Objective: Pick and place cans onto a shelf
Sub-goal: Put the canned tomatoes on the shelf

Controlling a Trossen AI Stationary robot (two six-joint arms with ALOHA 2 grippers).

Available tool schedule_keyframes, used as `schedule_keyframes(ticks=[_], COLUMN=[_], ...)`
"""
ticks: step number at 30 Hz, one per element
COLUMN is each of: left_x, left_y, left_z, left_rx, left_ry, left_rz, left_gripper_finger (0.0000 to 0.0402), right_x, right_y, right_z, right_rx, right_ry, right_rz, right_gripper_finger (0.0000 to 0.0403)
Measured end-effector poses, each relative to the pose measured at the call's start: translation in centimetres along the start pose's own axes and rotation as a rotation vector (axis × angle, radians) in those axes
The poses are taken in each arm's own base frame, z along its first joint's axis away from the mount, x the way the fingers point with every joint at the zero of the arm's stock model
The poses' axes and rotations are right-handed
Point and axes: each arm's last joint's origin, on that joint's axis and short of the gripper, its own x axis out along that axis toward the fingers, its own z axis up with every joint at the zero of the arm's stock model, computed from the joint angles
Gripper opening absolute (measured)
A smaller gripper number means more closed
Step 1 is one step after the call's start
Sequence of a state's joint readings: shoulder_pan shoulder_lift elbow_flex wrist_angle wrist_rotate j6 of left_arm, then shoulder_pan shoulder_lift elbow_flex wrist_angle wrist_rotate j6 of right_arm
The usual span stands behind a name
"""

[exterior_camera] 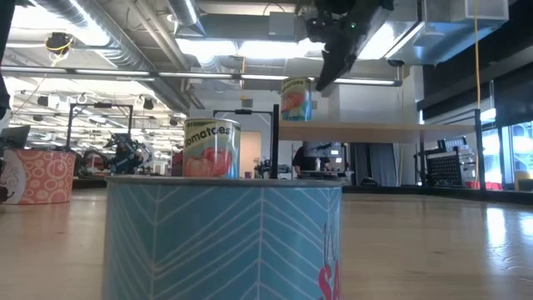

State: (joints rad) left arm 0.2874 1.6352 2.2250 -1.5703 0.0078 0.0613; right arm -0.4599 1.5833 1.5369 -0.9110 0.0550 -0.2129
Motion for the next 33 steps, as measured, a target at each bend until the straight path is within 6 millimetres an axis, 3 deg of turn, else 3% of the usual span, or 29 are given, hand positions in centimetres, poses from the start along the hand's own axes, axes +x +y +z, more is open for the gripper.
schedule_keyframes(ticks=[10, 16, 24, 33], left_x=[0.0, 0.0, 0.0, 5.8], left_y=[-0.1, -0.6, -2.8, -4.7], left_z=[0.0, 0.0, 0.0, -2.1], left_rx=[0.037, 0.107, 0.292, 0.32], left_ry=[-0.001, -0.019, -0.046, 0.184], left_rz=[-0.021, -0.167, -0.356, -0.427], left_gripper_finger=[0.0, 0.0, 0.0, 0.0], right_x=[-5.8, -8.5, -12.3, -17.1], right_y=[1.3, 2.1, 3.8, 6.2], right_z=[2.2, 3.0, 3.3, 3.4], right_rx=[-0.065, -0.086, -0.141, -0.145], right_ry=[-0.047, -0.084, -0.114, -0.201], right_rz=[-0.024, -0.008, 0.036, 0.109], right_gripper_finger=[0.0003, 0.0003, 0.0003, 0.0003])
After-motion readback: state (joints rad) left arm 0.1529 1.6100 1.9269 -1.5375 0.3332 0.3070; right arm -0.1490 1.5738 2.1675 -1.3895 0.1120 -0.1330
